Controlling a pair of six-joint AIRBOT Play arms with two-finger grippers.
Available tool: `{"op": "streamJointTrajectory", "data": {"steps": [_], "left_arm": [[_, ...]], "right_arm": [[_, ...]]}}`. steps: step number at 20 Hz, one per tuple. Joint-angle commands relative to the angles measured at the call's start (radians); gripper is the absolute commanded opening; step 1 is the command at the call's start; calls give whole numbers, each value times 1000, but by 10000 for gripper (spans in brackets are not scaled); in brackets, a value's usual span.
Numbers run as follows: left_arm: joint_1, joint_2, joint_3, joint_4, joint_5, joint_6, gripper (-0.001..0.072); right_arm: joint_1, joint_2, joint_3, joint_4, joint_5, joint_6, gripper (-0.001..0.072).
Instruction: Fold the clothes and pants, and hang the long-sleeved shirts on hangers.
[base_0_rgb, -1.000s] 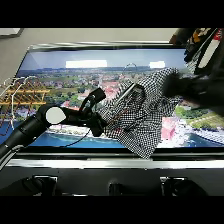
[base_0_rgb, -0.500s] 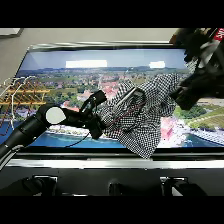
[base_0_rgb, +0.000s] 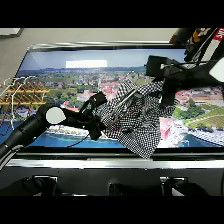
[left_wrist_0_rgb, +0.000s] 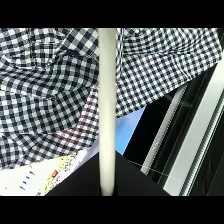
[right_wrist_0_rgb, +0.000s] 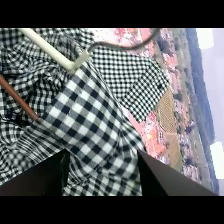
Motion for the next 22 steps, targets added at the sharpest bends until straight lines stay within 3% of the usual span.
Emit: {"op": "streamJointTrajectory", "data": {"steps": [1, 6, 8, 10, 12, 14, 16, 18, 22], "left_arm": [[1, 0, 1, 1, -2, 24, 21], [1, -1, 1, 2, -2, 35, 22], [1, 0, 1, 2, -2, 34, 22], [1, 0, 1, 1, -2, 31, 25], [1, 0, 1, 1, -1, 29, 146], [6, 0, 1, 1, 2, -3, 238], [22, 0, 1, 2, 14, -97, 332], [58, 2, 1, 27, 27, -218, 513], [220, 40, 0, 47, 26, -431, 554]], "right_arm": [[4, -53, 1, 41, -1, -35, 507], [4, -106, 1, 55, 14, -35, 501], [4, -103, 1, 54, 27, -35, 376], [4, -90, 1, 49, 54, -34, 151], [4, -66, 1, 49, 66, -33, 32], [2, -36, 1, 47, 82, -19, 27], [2, -10, 1, 27, 99, 6, 25], [2, 19, 1, -25, 100, 76, 25], [2, 69, 1, -87, 94, 246, 24]]}}
